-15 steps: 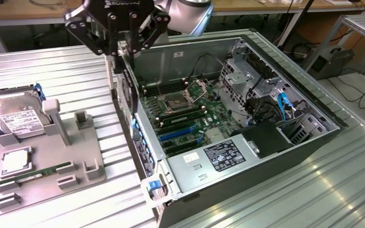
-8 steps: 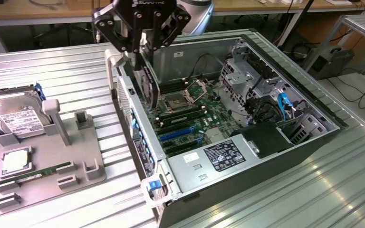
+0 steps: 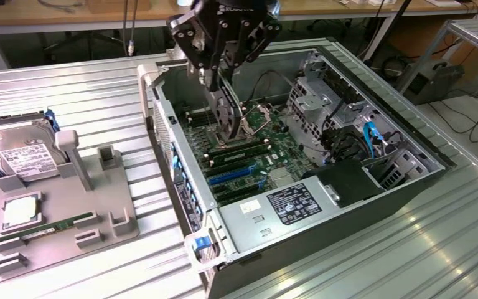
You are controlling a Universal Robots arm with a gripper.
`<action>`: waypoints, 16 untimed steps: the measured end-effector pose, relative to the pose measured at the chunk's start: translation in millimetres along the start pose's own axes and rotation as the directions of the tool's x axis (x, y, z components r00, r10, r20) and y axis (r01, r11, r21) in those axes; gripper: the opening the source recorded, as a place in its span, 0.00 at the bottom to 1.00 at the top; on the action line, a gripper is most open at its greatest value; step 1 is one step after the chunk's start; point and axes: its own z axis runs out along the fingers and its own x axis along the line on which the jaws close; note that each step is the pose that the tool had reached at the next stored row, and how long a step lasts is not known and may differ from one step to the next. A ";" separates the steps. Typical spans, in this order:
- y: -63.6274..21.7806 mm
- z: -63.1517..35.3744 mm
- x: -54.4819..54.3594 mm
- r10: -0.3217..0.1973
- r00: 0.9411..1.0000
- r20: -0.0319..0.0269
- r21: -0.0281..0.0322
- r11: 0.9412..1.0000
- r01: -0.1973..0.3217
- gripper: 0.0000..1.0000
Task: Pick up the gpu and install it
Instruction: 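Pick up the gpu and move the gpu toward the slot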
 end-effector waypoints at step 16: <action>-4.1 34.4 -83.4 -0.002 1.000 -0.005 0.007 1.000 0.002 0.26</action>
